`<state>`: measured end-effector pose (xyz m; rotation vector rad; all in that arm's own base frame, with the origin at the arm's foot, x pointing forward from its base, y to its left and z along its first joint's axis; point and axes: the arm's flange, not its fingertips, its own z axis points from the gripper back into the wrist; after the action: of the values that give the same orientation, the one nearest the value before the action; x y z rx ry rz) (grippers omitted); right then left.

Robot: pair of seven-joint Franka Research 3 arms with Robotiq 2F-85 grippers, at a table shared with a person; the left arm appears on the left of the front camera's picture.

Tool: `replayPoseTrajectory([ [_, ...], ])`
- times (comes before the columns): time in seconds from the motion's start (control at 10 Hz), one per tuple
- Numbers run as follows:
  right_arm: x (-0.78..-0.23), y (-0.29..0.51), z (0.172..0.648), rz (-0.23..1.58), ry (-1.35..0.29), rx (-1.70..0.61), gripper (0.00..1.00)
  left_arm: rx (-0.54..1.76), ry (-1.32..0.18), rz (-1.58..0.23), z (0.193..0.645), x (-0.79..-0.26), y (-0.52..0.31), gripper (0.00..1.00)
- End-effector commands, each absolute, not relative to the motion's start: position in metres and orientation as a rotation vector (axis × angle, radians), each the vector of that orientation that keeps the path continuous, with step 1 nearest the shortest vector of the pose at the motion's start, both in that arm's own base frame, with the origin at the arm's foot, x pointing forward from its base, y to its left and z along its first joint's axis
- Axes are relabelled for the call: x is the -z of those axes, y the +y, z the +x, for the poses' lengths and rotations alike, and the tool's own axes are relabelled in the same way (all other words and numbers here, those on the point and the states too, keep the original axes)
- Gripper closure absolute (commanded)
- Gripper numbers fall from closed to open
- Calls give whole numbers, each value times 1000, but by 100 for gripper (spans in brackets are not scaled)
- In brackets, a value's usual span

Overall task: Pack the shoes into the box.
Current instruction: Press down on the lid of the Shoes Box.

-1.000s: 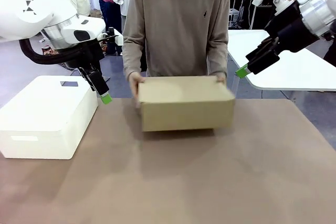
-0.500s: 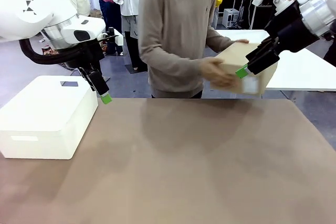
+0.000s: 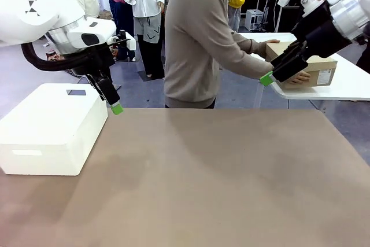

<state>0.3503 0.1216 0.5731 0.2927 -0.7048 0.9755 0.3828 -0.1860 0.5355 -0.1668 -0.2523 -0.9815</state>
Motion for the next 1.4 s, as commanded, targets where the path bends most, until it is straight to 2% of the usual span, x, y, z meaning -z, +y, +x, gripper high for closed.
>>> replayPoseTrajectory([
  [0.0,-575,123,352,286,-703,-957,0,985,-247,-166,383,-538,-186,0],
  [1.3,-575,123,352,286,-703,-957,0,985,-247,-166,383,-538,-186,0],
])
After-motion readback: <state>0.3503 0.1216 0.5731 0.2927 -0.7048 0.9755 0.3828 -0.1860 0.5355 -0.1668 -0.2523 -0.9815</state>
